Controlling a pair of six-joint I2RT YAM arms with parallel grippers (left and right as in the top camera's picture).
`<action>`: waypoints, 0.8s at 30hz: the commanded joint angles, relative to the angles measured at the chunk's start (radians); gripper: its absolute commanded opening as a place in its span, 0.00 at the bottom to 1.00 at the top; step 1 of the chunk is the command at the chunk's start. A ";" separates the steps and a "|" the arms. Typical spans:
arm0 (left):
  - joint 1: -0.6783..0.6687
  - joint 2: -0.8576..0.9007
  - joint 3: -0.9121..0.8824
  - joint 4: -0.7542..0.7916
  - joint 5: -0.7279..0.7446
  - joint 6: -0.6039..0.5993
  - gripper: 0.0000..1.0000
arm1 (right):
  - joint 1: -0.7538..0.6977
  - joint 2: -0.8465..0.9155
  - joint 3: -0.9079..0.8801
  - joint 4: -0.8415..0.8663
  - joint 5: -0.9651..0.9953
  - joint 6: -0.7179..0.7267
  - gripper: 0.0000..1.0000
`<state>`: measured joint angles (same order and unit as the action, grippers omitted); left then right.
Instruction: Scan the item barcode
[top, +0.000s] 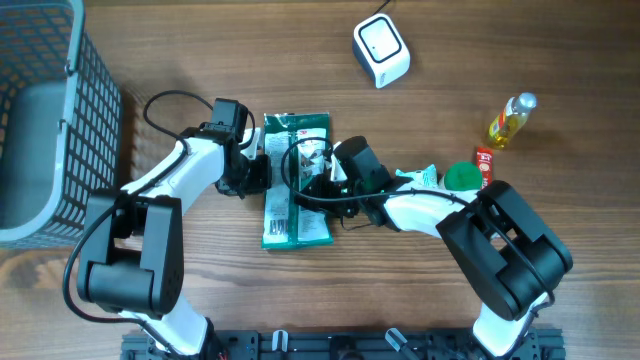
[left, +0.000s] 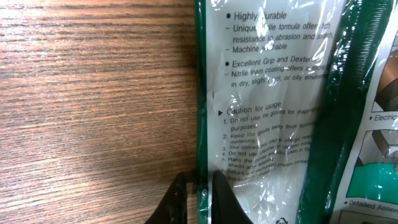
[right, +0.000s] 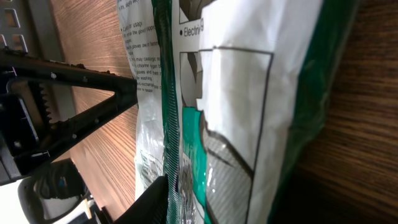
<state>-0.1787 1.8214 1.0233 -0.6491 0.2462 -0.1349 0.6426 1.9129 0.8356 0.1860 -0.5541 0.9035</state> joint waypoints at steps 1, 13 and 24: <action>-0.009 0.029 -0.032 0.006 -0.011 0.016 0.06 | -0.006 0.023 -0.013 -0.006 0.050 -0.002 0.33; -0.009 0.029 -0.032 0.006 -0.011 0.016 0.06 | -0.017 0.023 -0.013 -0.037 0.093 0.048 0.34; -0.009 0.028 -0.032 0.006 -0.011 0.016 0.04 | -0.017 0.023 -0.013 -0.038 0.090 0.039 0.04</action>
<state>-0.1787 1.8214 1.0229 -0.6468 0.2462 -0.1349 0.6319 1.9133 0.8391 0.1555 -0.5114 0.9451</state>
